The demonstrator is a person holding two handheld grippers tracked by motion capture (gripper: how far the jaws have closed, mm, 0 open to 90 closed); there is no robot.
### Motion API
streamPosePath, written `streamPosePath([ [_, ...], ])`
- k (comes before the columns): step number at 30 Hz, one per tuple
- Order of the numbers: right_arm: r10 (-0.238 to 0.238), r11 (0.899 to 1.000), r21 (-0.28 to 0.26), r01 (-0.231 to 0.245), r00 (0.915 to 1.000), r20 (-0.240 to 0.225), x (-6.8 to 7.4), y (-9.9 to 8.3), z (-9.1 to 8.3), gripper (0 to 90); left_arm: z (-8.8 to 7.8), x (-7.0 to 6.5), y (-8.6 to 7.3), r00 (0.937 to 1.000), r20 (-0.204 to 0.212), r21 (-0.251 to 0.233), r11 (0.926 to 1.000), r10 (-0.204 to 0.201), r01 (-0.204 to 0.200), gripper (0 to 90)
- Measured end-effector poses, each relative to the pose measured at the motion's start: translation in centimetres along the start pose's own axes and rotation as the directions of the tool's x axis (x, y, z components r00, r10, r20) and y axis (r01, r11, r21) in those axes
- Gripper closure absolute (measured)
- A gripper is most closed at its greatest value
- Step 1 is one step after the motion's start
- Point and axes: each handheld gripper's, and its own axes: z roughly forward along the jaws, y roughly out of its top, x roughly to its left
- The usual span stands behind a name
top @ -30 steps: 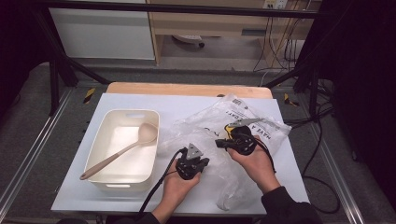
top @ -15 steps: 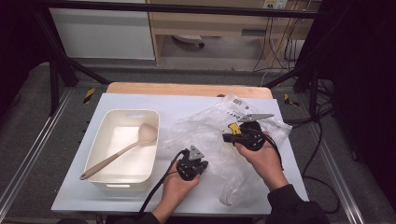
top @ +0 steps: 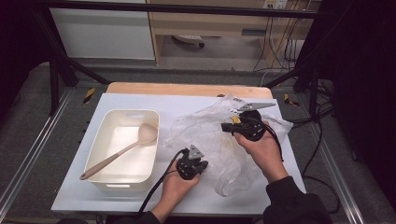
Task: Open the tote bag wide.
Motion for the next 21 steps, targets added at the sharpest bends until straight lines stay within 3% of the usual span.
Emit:
streamPosePath([
  [10,-0.009,1.000,-0.028,0.009,0.9999,0.008,0.4,1.3,-0.7,90.0,0.0,0.1,0.1,1.0000,0.000,0.004,1.0000,0.004,-0.004,90.0],
  [16,-0.008,1.000,-0.024,0.008,1.0000,0.002,0.5,1.1,0.0,90.0,0.0,0.4,0.1,0.9998,0.017,0.012,0.9999,-0.004,0.004,90.0],
  [21,0.000,1.000,-0.014,-0.001,1.0000,-0.001,0.7,0.9,0.7,90.0,-0.1,0.8,0.3,1.0000,0.006,0.016,0.9999,-0.001,0.001,90.0],
])
